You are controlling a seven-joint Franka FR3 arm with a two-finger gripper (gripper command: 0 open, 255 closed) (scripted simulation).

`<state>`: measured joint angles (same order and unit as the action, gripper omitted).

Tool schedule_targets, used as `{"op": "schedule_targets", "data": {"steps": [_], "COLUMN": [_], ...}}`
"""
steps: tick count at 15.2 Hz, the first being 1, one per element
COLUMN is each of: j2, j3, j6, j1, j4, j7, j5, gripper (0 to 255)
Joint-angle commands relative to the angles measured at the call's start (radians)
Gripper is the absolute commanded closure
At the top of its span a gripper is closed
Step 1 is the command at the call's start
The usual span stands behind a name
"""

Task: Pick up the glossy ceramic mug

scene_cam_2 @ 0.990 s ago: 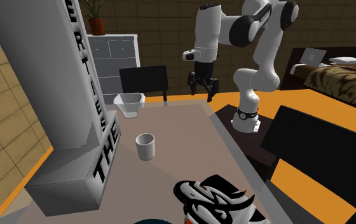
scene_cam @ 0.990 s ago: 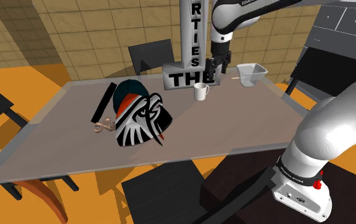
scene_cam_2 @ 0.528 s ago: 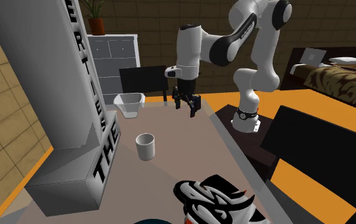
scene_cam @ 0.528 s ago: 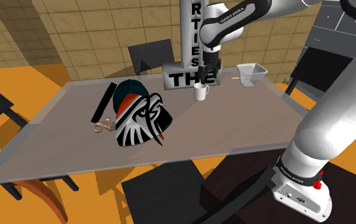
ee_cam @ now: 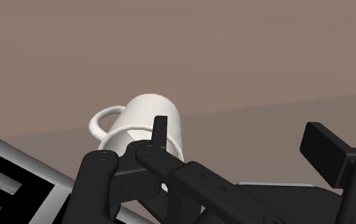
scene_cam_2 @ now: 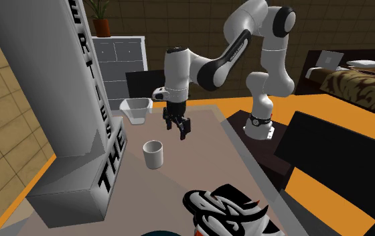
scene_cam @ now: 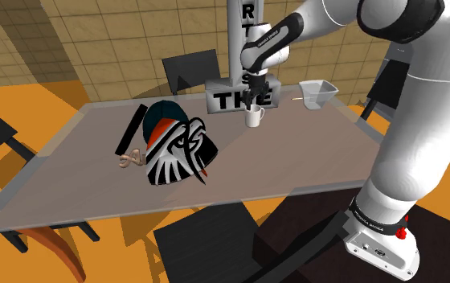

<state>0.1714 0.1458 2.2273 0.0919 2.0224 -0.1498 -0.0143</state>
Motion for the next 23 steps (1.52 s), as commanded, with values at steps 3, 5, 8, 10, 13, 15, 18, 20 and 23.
{"op": "schedule_targets", "data": {"steps": [3,5,8,10,13,15,18,20,23], "j2": [0.155,0.232,0.304,0.319,0.342,0.355,0.356,0.355,0.355], "j3": [0.002,0.0,-0.003,-0.005,-0.007,-0.008,-0.008,-0.008,-0.008], "j6": [0.035,0.043,0.056,0.077,0.108,0.123,0.121,0.121,0.121], "j1": [0.02,0.032,0.044,0.045,0.046,0.047,0.047,0.047,0.047], "j4": [-0.129,-0.203,-0.265,-0.259,-0.252,-0.249,-0.252,-0.251,-0.251], "j7": [-0.03,-0.043,-0.053,-0.053,-0.054,-0.055,-0.055,-0.054,-0.054], "j5": [0.026,0.038,0.048,0.05,0.054,0.055,0.056,0.055,0.055], "gripper": [0,0,0,0,0,0,255,255,255]}}
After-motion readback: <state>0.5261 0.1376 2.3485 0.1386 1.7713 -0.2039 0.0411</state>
